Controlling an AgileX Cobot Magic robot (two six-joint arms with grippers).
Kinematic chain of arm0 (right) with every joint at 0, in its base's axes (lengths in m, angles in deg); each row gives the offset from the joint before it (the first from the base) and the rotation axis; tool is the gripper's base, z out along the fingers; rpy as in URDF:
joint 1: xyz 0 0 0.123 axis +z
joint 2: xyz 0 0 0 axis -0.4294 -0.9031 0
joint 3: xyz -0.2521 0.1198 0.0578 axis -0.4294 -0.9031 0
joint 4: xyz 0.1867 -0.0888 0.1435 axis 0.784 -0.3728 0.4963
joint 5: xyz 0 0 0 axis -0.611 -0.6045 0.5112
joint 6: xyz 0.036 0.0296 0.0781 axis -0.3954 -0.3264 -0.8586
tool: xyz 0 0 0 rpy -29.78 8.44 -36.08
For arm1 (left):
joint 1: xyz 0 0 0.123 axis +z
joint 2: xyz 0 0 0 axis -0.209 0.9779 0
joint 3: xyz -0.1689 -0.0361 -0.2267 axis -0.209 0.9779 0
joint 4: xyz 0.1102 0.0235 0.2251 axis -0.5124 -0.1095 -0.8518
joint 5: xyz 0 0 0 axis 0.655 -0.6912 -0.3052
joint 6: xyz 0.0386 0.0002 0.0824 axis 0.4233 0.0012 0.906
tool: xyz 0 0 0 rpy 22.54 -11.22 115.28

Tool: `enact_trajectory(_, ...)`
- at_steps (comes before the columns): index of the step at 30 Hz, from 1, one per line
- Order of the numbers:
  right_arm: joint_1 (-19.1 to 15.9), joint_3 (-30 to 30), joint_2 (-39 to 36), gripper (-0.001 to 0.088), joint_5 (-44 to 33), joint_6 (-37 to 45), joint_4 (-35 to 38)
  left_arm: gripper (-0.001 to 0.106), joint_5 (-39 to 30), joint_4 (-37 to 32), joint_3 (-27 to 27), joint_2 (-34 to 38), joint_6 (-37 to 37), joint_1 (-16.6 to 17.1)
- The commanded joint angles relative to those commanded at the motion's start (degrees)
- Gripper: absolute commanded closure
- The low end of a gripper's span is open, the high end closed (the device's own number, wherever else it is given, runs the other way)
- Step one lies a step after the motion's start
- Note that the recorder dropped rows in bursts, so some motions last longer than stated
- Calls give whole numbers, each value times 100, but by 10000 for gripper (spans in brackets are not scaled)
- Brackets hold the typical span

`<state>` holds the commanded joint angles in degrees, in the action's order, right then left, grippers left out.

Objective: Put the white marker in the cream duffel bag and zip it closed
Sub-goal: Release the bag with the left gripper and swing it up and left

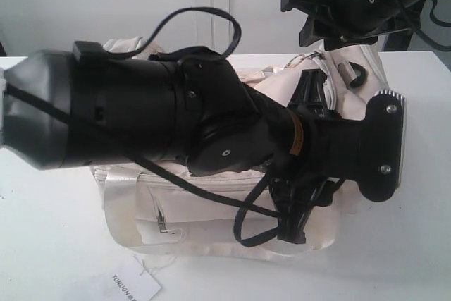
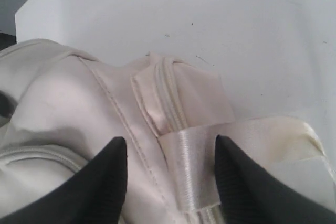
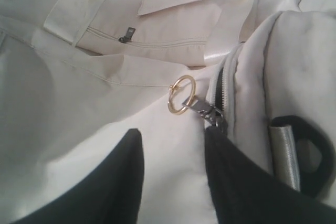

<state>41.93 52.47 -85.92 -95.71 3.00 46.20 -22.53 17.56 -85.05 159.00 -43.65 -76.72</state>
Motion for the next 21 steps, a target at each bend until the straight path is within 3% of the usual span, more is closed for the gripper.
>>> enact_trajectory(13,0,0,0,497,41,0,0,531,-1246,42,-10,-515,-1499,0)
enact_trajectory(15,0,0,0,497,41,0,0,600,-1366,42,-10,-626,-1813,0)
enact_trajectory(21,0,0,0,498,23,0,0,1000,-1996,42,-10,-1019,-2056,0)
